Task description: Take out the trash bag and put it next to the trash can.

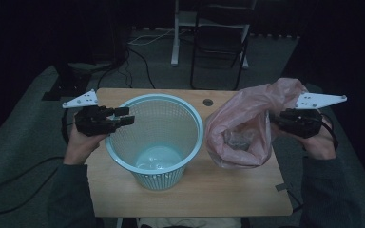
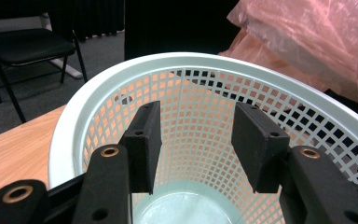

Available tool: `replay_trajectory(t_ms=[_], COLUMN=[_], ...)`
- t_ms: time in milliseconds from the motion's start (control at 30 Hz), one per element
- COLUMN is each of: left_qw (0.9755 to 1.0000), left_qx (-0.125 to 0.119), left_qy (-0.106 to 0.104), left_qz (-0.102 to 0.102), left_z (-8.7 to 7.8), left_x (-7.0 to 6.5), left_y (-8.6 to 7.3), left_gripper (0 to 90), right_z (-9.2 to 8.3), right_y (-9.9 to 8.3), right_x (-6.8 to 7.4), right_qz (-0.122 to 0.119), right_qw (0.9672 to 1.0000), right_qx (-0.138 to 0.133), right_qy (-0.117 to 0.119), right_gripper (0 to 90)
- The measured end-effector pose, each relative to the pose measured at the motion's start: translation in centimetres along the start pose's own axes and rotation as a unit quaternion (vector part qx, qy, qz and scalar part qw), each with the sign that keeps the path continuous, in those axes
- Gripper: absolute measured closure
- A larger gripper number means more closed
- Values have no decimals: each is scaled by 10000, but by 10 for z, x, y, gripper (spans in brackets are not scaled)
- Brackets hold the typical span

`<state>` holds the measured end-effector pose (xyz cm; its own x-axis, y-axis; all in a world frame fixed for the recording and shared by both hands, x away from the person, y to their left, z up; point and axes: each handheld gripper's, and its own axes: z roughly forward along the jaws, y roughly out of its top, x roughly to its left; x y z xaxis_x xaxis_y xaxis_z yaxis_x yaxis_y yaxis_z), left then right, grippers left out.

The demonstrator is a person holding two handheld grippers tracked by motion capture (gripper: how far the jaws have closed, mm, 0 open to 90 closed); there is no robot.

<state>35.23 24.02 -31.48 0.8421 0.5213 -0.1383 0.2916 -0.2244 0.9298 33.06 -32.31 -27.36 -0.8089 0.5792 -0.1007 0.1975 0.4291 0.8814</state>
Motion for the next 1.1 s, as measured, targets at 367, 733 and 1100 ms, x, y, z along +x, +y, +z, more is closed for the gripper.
replay_trajectory(t_ms=[367, 733, 1100], left_qw=[10000, 10000, 10000], left_qx=[4, -12, -14], left_qy=[1, 5, 2], left_qz=[9, -1, -1], left_z=[-1, -2, -2], left_x=[0, 0, 0], left_y=[0, 0, 0], left_gripper=[526, 526, 526], right_z=[15, 28, 42], right_y=[-20, -31, -44], right_x=[1, 3, 4], right_qz=[-67, -24, 65], right_qw=[9996, 9990, 9980], right_qx=[115, 180, 261], right_qy=[237, 408, 564], right_gripper=[891, 891, 891])
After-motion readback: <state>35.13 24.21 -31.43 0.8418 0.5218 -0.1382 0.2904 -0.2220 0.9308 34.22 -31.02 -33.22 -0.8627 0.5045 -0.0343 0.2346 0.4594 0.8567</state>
